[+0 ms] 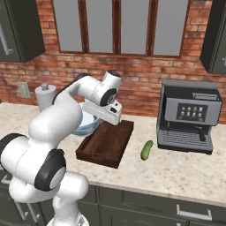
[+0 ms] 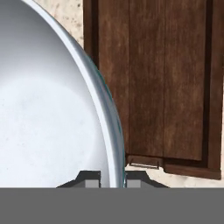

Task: Place the two vegetables and bowl onto the tray for setting up a vegetable dip station.

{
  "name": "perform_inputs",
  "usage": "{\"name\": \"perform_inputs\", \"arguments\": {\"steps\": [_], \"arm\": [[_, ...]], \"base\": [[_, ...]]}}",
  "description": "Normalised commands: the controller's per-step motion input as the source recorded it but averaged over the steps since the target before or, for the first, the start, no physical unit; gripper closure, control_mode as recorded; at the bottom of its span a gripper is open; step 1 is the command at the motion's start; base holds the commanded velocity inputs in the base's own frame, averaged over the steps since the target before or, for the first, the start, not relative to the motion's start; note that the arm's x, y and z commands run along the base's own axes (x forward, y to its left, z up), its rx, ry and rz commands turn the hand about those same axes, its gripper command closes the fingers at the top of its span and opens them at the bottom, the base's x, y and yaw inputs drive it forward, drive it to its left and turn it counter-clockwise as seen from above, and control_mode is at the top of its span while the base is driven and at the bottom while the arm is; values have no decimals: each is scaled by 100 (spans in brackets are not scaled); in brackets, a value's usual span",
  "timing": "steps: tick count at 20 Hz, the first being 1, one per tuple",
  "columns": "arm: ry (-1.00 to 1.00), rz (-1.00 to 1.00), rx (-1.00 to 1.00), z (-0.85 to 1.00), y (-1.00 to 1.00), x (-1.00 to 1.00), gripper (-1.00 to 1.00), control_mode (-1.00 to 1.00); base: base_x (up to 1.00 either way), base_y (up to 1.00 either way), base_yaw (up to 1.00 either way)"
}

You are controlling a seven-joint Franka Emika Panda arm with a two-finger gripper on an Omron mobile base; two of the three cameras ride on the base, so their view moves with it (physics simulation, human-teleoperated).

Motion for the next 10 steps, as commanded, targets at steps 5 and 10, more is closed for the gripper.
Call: {"name": "perform_inputs", "arguments": {"steps": [5, 10], "arm": [[2, 0, 1, 0, -13, 33, 100, -100], [0, 0, 1, -5, -14, 30, 100, -100]], "base": [[0, 0, 0], [0, 0, 0]]}}
